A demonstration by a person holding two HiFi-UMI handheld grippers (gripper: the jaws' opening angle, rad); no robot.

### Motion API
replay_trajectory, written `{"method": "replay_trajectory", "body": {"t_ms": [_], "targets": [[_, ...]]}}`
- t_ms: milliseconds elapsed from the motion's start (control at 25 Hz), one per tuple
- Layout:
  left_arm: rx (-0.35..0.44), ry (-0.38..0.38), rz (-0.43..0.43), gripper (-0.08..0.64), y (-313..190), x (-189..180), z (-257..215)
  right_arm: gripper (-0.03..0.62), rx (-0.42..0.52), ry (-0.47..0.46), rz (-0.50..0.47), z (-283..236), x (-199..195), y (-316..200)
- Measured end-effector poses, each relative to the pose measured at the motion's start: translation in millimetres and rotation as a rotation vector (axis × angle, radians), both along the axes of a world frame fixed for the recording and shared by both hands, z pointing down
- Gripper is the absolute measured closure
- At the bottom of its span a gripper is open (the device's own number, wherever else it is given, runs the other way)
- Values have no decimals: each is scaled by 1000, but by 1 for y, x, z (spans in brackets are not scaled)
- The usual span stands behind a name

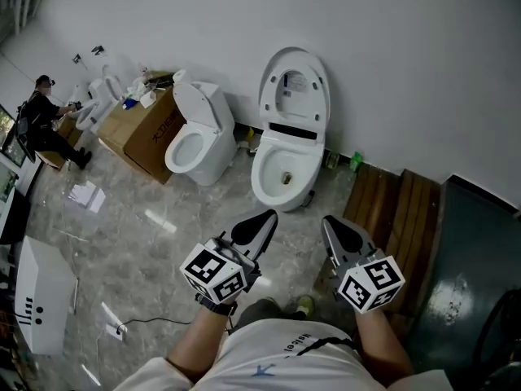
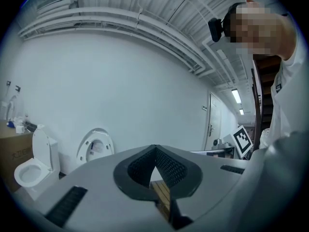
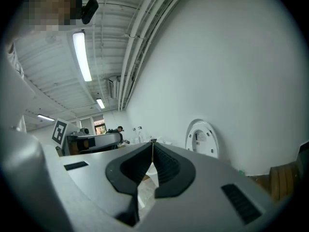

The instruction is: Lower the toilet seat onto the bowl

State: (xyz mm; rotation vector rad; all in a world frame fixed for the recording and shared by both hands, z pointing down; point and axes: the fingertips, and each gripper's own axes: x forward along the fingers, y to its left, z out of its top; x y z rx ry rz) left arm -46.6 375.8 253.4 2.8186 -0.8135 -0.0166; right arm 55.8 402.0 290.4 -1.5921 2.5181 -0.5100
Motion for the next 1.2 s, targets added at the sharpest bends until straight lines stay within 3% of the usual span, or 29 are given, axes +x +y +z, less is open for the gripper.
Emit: {"method": "replay_trajectory", "body": {"t_ms": [480, 840, 1200], "targets": [[-16, -12, -17, 551, -62, -5, 16, 575, -42, -7, 15, 15, 5, -51], [-34, 7, 48, 551, -186, -15, 37, 575, -77, -9, 89, 26, -4, -168], [22, -69, 135, 551, -308, -25, 47, 575, -86, 2, 118, 26, -45, -284]]}}
